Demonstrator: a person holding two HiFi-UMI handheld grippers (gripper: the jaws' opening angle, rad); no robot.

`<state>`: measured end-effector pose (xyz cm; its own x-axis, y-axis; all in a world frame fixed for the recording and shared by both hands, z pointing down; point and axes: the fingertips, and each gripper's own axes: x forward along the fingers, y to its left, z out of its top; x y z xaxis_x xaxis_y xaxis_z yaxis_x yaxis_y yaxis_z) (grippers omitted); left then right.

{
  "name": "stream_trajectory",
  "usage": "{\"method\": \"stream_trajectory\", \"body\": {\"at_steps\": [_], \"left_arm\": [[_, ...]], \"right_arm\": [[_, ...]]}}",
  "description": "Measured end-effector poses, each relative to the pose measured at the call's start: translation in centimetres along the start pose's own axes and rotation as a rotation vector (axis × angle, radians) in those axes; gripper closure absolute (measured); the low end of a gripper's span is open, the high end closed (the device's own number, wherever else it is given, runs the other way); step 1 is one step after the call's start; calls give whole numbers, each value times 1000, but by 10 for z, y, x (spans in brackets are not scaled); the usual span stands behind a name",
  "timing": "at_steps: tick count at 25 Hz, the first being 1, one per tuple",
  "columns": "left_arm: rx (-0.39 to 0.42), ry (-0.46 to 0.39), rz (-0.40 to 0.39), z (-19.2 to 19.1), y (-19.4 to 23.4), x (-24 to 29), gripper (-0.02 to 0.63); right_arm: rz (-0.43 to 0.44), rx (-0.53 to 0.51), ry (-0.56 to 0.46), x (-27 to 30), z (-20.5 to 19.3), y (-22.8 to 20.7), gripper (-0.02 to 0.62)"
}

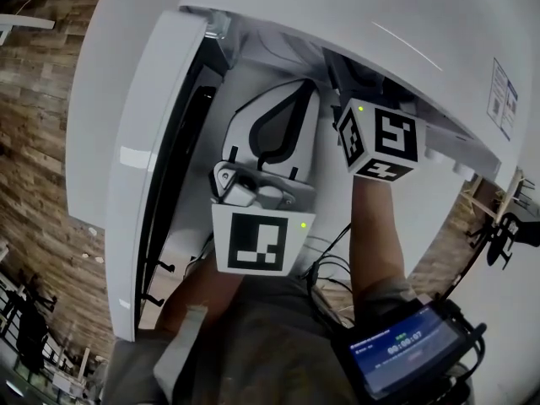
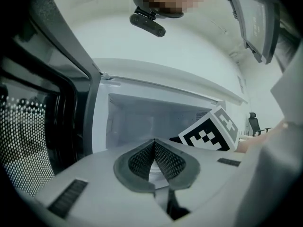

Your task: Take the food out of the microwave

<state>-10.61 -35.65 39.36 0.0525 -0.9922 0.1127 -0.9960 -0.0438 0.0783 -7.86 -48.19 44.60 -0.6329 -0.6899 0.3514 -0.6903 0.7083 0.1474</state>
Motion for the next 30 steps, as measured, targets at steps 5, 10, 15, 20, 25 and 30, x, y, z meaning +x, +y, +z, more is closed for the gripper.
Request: {"method": "stream_trajectory", "body": {"at_steps": [5, 10, 15, 20, 25, 30], "left_arm": [[10, 8, -5, -1, -6, -9, 600], [12, 7, -1, 1, -10, -16, 600], [14, 4, -4, 4, -12, -20, 600], [-2, -9, -11, 6, -14, -19, 600], [-8, -4, -22, 6, -14, -18, 600], [-2, 5, -23, 4, -11, -18, 600]], "right_arm": [[11, -9, 2, -15, -4, 8, 160], [16, -11, 3, -37, -13, 17, 158], [19, -19, 15, -46, -17, 21, 158], [43, -16, 38, -44, -17, 23, 137], [62, 13, 31, -33, -10, 23, 71], [55, 41, 31, -18, -7, 20, 58]]}}
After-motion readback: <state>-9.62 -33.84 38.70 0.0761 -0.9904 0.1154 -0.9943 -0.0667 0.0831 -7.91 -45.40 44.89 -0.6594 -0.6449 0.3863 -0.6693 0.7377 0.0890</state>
